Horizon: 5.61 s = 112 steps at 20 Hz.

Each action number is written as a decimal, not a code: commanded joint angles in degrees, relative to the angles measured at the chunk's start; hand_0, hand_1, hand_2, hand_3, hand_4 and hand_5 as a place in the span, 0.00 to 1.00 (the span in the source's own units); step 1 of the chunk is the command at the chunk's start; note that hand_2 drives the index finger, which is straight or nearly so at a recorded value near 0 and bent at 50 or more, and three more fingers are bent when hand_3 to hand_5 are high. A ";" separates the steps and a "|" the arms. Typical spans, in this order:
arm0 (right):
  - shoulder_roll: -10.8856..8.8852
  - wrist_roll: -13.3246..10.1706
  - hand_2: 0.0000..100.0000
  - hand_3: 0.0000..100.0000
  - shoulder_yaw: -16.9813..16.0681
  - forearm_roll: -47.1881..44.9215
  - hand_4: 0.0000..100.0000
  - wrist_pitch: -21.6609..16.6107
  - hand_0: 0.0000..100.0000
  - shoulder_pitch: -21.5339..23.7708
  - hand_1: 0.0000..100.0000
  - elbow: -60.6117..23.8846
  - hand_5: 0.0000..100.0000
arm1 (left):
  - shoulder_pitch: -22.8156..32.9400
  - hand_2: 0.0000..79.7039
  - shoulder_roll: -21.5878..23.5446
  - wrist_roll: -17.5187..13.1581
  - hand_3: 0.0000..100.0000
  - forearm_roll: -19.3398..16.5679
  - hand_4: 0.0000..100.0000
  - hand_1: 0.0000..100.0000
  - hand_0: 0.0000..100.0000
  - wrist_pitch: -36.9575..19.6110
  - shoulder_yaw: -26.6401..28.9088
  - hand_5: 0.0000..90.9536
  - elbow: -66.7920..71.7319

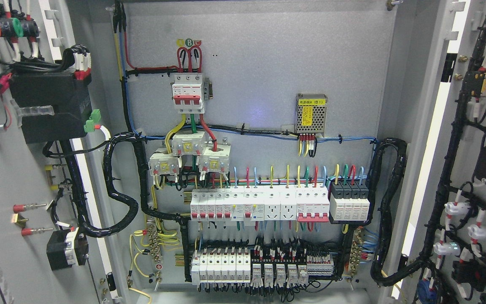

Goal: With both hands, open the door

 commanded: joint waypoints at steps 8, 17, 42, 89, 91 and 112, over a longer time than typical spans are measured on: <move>-3.41 -1.38 0.00 0.00 -6.37 -3.79 0.00 0.57 0.38 -0.62 0.00 -3.12 0.00 | -9.83 0.00 -0.13 0.12 0.00 0.55 0.00 0.00 0.00 -10.96 1.73 0.00 -6.23; -3.41 -1.47 0.00 0.00 -7.42 -5.99 0.00 2.50 0.38 -1.50 0.00 -2.51 0.00 | -16.16 0.00 -1.71 1.09 0.00 0.64 0.00 0.00 0.00 -14.47 1.73 0.00 -6.84; -2.80 -1.47 0.00 0.00 -14.19 -11.60 0.00 3.21 0.38 -1.33 0.00 1.80 0.00 | -11.33 0.00 1.80 1.09 0.00 11.09 0.00 0.00 0.00 -20.45 14.91 0.00 -6.23; -2.36 -1.29 0.00 0.00 -21.75 -15.74 0.00 3.03 0.38 3.68 0.00 2.42 0.00 | -26.62 0.00 20.35 0.91 0.00 25.25 0.00 0.00 0.00 -15.62 27.13 0.00 27.87; -2.36 -1.29 0.00 0.00 -21.84 -16.27 0.00 2.95 0.38 4.03 0.00 2.33 0.00 | -27.41 0.00 20.96 0.91 0.00 25.25 0.00 0.00 0.00 -13.34 27.13 0.00 28.75; -1.57 -1.11 0.00 0.00 -23.69 -16.36 0.00 2.24 0.38 6.14 0.00 2.33 0.00 | -34.71 0.00 23.87 1.09 0.00 24.99 0.00 0.00 0.00 5.65 27.22 0.00 37.89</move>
